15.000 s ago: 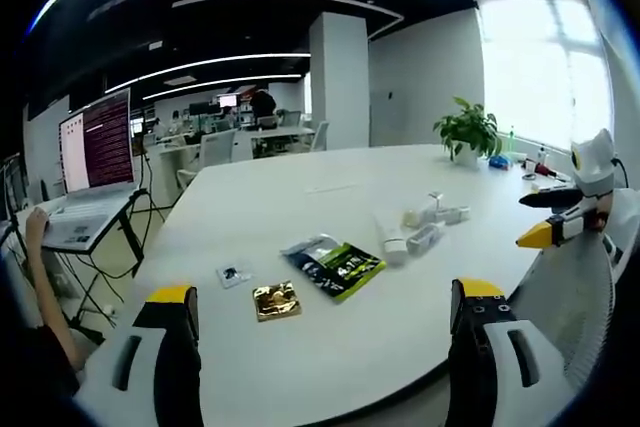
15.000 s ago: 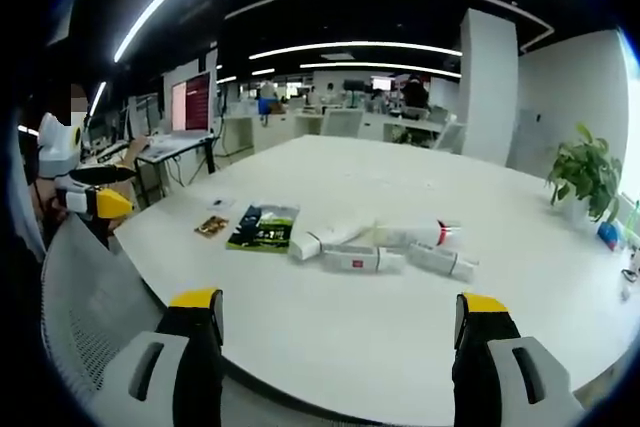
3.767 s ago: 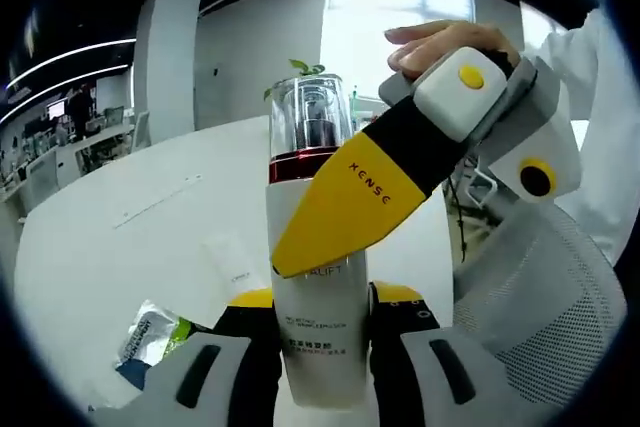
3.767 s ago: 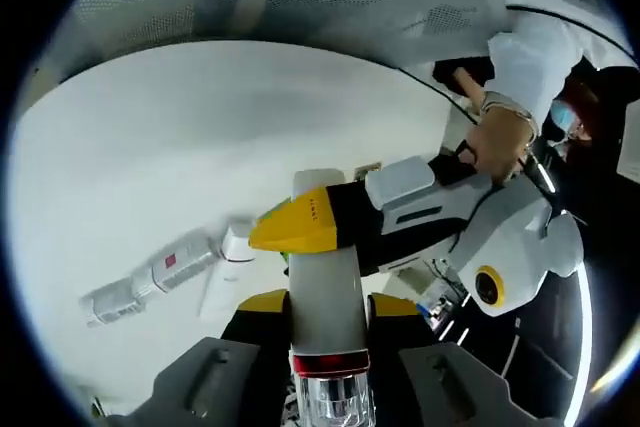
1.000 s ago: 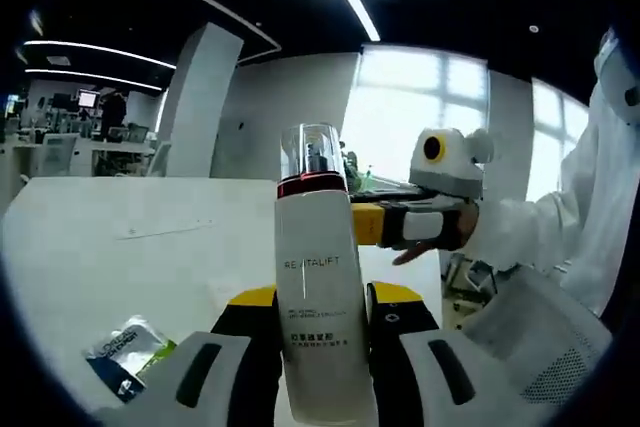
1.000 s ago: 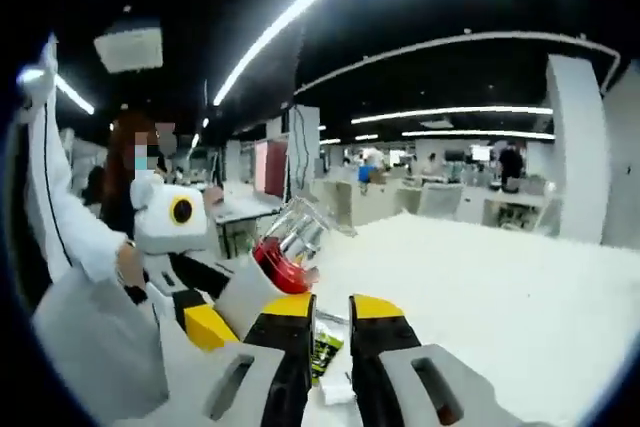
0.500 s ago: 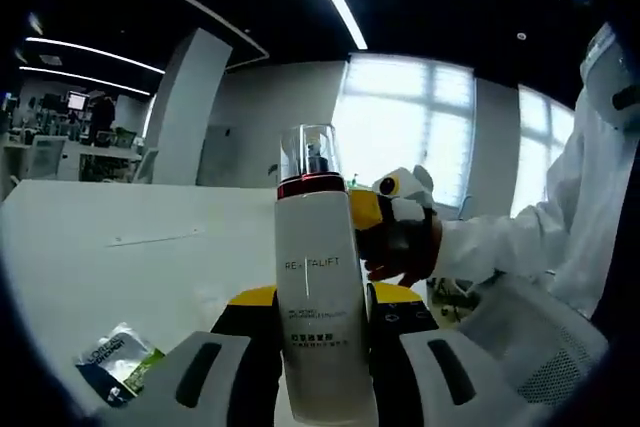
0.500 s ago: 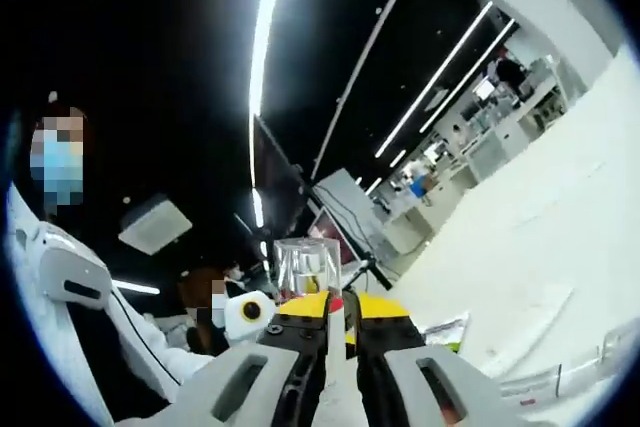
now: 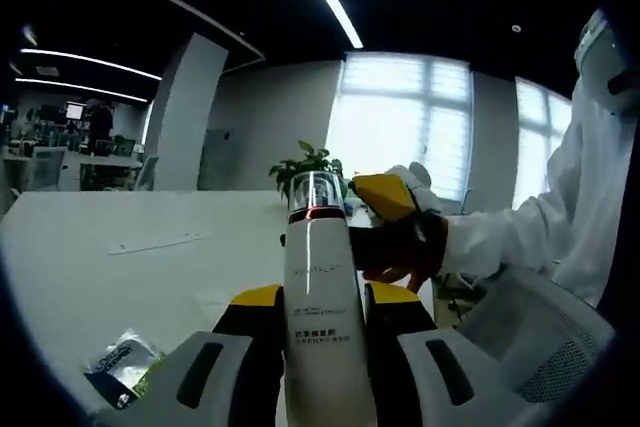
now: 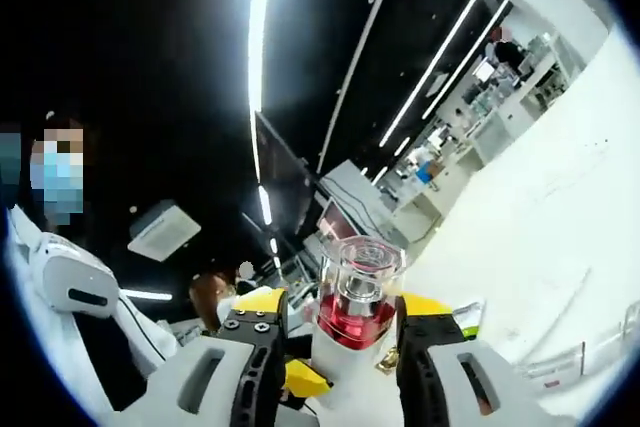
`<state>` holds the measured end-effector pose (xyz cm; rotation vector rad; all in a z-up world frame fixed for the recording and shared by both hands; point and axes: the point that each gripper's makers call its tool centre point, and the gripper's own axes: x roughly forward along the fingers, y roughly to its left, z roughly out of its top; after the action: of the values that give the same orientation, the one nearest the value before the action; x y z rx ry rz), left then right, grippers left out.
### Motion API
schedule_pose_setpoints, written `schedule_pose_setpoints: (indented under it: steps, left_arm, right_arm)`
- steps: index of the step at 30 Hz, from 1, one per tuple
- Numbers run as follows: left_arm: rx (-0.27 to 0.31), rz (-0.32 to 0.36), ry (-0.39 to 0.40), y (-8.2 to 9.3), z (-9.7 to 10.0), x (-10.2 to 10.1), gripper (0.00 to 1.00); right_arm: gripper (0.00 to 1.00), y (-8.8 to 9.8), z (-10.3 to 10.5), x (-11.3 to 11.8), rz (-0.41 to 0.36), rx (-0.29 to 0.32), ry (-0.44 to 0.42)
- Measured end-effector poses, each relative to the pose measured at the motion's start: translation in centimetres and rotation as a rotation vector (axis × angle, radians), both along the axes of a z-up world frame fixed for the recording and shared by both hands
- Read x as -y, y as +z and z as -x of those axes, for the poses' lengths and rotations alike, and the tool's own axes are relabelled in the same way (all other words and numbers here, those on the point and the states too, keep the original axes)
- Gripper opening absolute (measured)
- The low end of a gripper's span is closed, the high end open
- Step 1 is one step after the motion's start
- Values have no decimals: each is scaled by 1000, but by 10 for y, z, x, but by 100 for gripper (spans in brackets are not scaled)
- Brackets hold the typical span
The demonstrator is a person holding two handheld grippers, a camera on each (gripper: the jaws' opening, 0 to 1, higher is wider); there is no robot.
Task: Arrange the skincare products in the storage area until every visible bottle or jar stands upright without overlapping.
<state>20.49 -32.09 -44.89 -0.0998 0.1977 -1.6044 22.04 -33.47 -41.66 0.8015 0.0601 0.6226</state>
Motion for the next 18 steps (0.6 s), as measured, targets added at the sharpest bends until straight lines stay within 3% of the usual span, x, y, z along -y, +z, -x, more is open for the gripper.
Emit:
schedule_pose_setpoints:
  steps: [4, 8, 12, 15, 18]
  left_arm:
    - [59, -23, 25, -1, -2, 1, 26]
    - [176, -80, 52, -9, -4, 2, 26]
    - [205, -96, 69, -10, -4, 3, 26]
    - [279, -129, 91, -12, -6, 3, 26]
    - [276, -130, 91, -12, -4, 4, 27]
  right_arm:
    - [36, -2, -8, -1, -6, -38, -60]
    - [35, -1, -15, -4, -12, -75, -102]
    - [34, -4, -21, -1, -12, -120, -154]
    - [33, -5, -24, -2, 1, -136, -182]
    - [33, -4, -25, -2, 23, -141, -194]
